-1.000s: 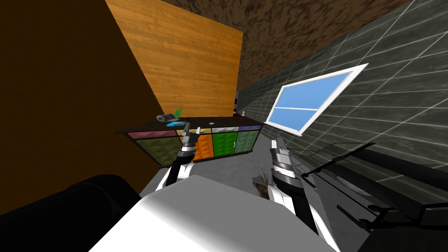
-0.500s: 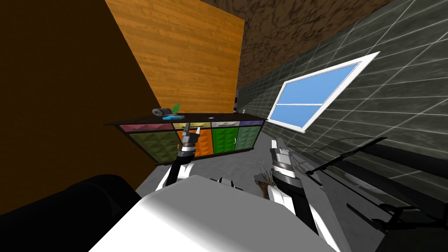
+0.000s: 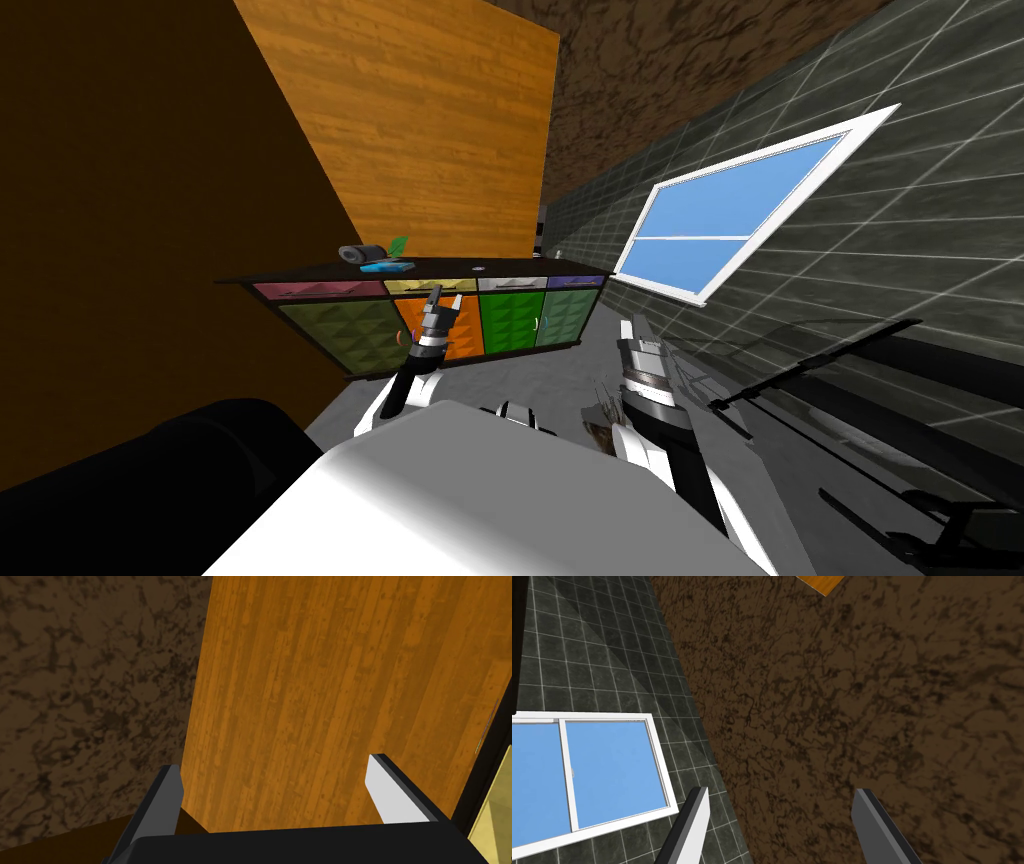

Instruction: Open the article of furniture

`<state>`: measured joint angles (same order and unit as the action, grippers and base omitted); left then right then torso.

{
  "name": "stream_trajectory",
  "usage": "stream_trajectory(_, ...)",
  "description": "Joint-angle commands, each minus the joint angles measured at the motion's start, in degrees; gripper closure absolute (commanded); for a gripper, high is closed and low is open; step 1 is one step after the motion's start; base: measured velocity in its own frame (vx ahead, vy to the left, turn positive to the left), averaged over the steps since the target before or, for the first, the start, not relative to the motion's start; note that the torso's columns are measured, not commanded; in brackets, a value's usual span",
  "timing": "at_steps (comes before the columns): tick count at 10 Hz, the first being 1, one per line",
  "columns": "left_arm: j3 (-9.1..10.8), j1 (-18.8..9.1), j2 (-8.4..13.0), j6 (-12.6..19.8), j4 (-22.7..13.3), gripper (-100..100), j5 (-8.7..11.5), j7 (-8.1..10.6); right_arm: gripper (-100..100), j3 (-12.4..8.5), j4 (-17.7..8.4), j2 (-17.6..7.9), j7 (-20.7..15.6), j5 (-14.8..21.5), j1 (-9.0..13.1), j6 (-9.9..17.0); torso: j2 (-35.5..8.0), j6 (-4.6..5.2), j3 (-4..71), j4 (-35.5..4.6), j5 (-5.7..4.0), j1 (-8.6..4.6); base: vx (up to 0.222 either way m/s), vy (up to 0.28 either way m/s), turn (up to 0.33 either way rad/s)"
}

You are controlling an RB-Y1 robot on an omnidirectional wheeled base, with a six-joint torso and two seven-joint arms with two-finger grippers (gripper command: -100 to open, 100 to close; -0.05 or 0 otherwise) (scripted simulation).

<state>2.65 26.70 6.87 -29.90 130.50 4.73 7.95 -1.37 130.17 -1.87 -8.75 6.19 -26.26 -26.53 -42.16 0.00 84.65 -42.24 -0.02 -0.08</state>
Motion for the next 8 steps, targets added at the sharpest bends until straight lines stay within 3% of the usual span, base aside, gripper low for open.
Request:
stream_trajectory(1,0.33,-0.34,1.2,-1.49,-2.84,-100,0.6,0.32,0,0.0,0.0,0.0,0.0,0.0,0.0,0.0,-0.15,0.0,-0.09,-0.05,0.02,0.09,0.117,-0.065,0.025)
stream_trajectory(8,1.57,-2.35,0.19,-5.91,-13.12,-100,2.73,1.33,0,0.0,0.0,0.0,0.0,0.0,0.0,0.0,-0.07,0.0,-0.04,-0.03,-0.01,-0.02,0.164,-0.082,0.032)
